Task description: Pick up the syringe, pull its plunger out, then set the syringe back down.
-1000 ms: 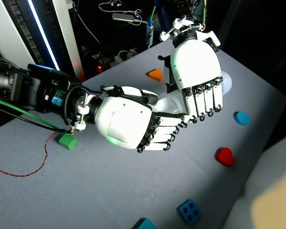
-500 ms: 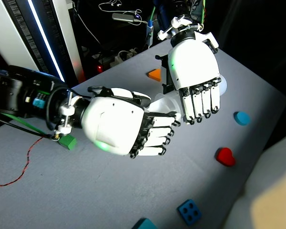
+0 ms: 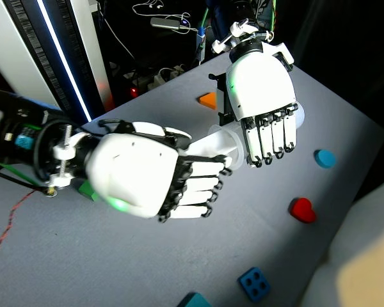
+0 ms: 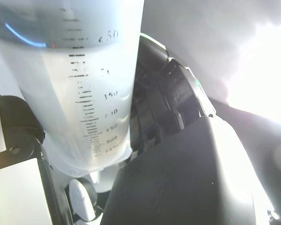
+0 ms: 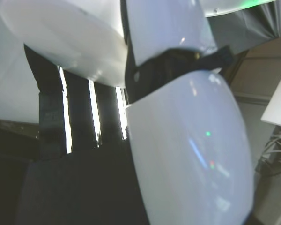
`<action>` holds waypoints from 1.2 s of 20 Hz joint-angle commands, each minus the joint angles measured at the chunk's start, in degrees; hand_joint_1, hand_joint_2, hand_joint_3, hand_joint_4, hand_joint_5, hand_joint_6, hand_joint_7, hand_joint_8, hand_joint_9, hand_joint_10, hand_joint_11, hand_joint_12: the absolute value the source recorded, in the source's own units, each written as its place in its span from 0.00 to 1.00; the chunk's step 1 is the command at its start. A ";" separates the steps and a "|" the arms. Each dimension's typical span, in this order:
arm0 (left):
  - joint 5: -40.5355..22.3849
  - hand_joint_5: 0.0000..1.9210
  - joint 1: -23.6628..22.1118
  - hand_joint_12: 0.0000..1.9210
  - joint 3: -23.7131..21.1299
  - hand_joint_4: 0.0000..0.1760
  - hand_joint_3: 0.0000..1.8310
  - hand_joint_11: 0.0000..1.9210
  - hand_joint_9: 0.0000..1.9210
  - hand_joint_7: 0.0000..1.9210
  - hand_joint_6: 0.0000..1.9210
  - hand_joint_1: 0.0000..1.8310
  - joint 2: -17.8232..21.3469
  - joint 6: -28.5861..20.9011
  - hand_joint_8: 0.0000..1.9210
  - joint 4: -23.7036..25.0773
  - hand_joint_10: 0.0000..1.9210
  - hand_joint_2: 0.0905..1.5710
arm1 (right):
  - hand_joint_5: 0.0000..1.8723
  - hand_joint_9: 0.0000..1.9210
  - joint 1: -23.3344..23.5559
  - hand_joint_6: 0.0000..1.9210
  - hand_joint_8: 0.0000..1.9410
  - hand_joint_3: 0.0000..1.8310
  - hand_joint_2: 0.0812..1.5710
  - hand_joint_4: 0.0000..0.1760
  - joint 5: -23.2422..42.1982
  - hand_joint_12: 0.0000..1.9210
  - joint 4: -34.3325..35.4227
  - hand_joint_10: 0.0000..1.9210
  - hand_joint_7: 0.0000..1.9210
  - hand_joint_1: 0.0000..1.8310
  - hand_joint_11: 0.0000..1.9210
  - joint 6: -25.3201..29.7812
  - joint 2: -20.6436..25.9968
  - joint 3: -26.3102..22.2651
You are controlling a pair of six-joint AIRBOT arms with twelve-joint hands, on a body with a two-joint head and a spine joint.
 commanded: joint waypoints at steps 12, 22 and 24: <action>5.38 0.31 -0.72 0.92 0.32 0.00 0.00 0.29 0.38 0.36 0.75 0.80 0.92 3.02 0.71 4.73 0.79 0.78 | 0.46 0.47 -2.13 0.54 0.49 0.00 0.70 0.00 9.59 0.84 0.13 0.59 0.48 0.81 0.44 -0.11 4.79 0.13; 5.20 0.30 -0.77 0.92 0.27 0.00 0.00 0.32 0.37 0.35 0.76 0.80 1.57 3.02 0.70 4.73 0.80 0.78 | 0.47 0.48 -3.16 0.54 0.50 0.00 0.70 0.00 9.72 0.84 0.12 0.59 0.47 0.81 0.44 0.94 7.54 0.13; 5.20 0.30 -0.77 0.92 0.25 0.00 0.00 0.29 0.38 0.35 0.76 0.80 1.69 3.02 0.71 4.73 0.80 0.78 | 0.47 0.47 -3.62 0.54 0.50 0.00 0.70 0.00 9.77 0.85 0.12 0.60 0.47 0.81 0.43 1.14 8.31 0.13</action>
